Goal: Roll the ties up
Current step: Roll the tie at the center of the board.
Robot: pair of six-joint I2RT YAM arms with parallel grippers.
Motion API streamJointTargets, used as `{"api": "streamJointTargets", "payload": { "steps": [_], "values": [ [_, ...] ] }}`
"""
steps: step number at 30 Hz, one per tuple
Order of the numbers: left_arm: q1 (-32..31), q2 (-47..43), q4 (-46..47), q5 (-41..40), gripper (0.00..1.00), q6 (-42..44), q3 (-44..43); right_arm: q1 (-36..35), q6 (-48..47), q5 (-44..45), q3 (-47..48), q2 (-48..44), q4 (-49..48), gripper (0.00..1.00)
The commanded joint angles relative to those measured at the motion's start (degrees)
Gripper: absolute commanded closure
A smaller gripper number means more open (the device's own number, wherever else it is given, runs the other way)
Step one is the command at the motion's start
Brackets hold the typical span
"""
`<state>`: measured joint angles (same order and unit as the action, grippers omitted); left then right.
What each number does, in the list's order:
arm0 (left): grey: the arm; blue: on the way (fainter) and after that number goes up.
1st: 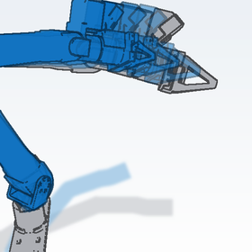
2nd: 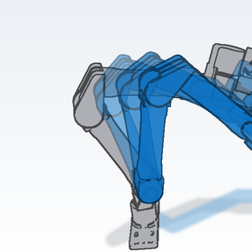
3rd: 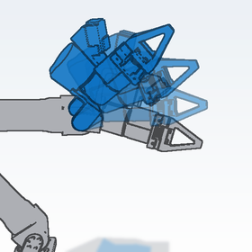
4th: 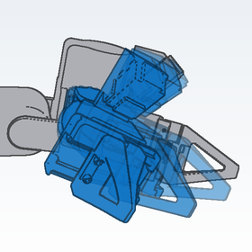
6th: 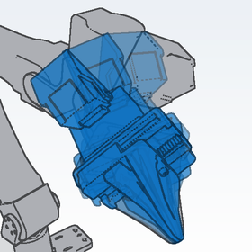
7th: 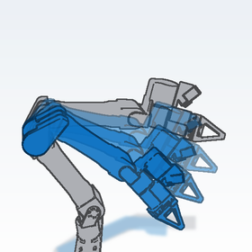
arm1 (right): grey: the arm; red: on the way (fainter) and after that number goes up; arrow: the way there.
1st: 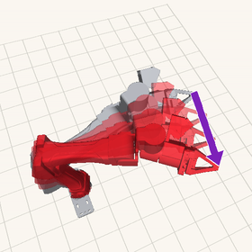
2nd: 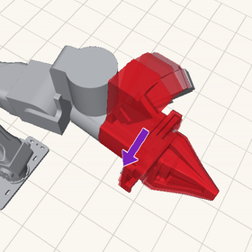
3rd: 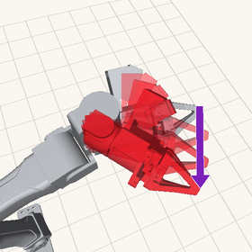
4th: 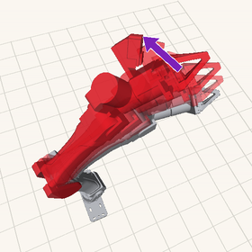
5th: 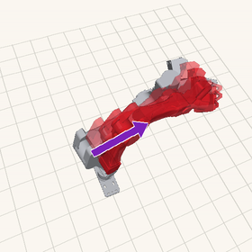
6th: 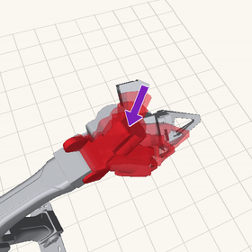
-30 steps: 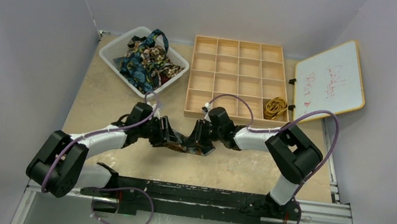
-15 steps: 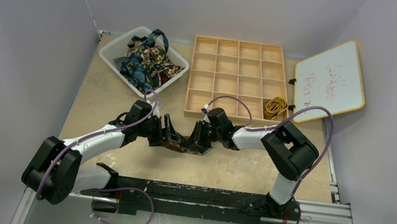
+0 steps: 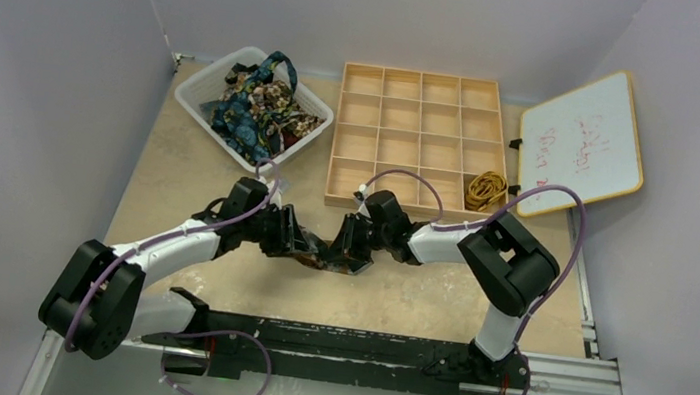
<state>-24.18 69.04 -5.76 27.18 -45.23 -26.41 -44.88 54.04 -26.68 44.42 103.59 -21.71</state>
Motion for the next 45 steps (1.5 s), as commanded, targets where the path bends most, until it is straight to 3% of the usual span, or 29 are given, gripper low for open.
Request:
{"api": "streamJointTargets", "payload": {
  "steps": [1, 15, 19, 22, 29, 34, 39, 45],
  "values": [
    [-0.07, 0.13, 0.65, 0.89, 0.65, 1.54, -2.14, -0.20, 0.58, -1.71, -0.04, -0.26, -0.94, 0.78],
    [-0.07, -1.37, -0.09, -0.33, 0.71, 1.29, -2.07, 0.32, 0.45, -0.35, -0.23, -5.39, -0.37, 0.68],
    [-0.07, -1.45, -0.25, -0.30, 0.71, 1.29, -2.10, 0.32, 0.84, -0.48, -0.48, -4.80, -1.60, 0.67],
    [-0.06, -1.59, -0.55, -0.28, 0.63, 1.38, -2.12, 0.32, 1.15, -0.97, -0.30, -3.53, -3.07, 0.67],
    [-0.07, -1.68, -1.11, -0.45, 0.70, 1.95, -2.64, 0.26, 0.87, -0.29, 1.13, -1.86, -0.38, 0.69],
    [-0.12, -0.89, -5.92, -3.52, 0.75, 4.16, -5.95, 0.41, -0.89, 3.50, 1.81, -5.12, 3.23, 0.69],
    [-0.25, -0.40, -9.23, -6.26, 0.76, 5.30, -8.51, 0.41, -3.91, 12.89, 3.76, -9.38, 11.59, 0.69],
    [-2.74, 2.36, -12.64, -11.37, 0.76, 6.46, -11.72, 0.41, -6.64, 18.38, 5.00, -7.32, 16.68, 0.69]
  ]
}}
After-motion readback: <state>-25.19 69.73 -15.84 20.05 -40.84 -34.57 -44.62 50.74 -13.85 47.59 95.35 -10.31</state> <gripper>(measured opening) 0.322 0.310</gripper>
